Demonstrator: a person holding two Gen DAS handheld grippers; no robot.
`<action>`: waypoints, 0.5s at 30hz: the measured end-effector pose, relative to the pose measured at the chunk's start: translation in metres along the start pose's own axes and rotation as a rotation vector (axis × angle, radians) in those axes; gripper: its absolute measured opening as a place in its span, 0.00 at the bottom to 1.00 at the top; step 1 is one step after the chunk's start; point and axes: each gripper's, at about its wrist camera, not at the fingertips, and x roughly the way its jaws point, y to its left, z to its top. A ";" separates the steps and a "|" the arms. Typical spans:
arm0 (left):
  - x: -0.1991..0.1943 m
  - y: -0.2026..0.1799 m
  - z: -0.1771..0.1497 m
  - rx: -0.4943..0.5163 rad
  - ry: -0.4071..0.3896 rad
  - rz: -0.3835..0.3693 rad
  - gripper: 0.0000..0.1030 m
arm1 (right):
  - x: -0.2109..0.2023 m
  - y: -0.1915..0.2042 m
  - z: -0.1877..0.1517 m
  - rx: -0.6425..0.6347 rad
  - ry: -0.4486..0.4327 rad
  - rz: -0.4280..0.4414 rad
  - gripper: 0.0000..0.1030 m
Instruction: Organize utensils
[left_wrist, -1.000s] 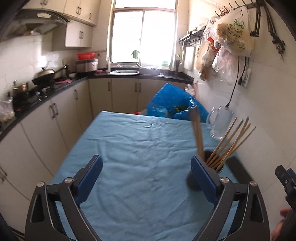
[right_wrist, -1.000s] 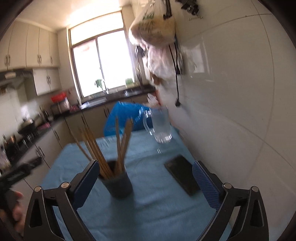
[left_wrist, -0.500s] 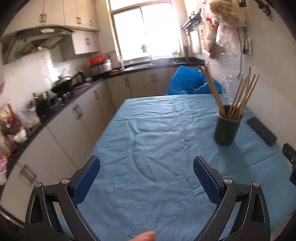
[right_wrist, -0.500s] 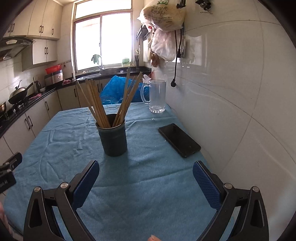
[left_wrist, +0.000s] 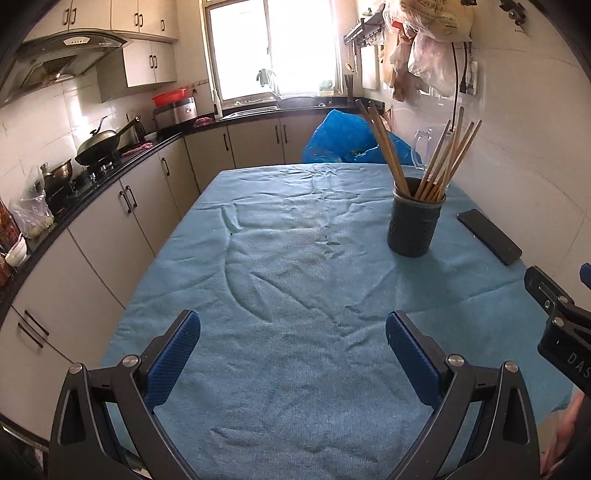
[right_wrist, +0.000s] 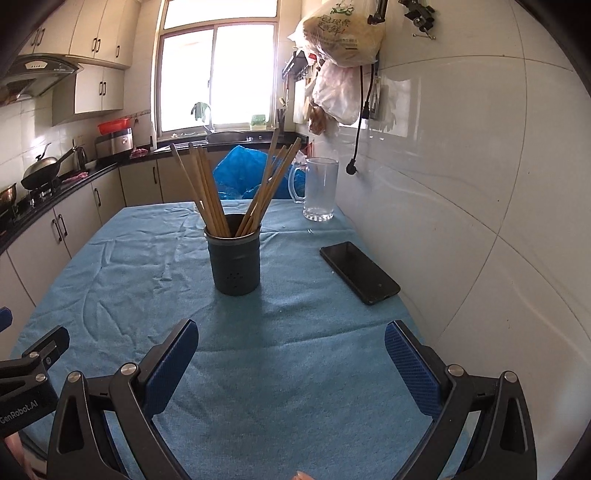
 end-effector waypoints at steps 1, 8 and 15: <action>0.000 0.000 0.000 0.001 0.001 0.000 0.97 | 0.001 0.000 0.000 0.003 0.001 0.000 1.00; 0.006 -0.002 -0.002 0.009 0.014 0.003 0.97 | 0.008 0.002 -0.002 0.004 0.025 0.002 1.00; 0.007 -0.001 -0.003 0.008 0.019 -0.001 0.97 | 0.012 0.005 -0.004 -0.007 0.036 0.002 1.00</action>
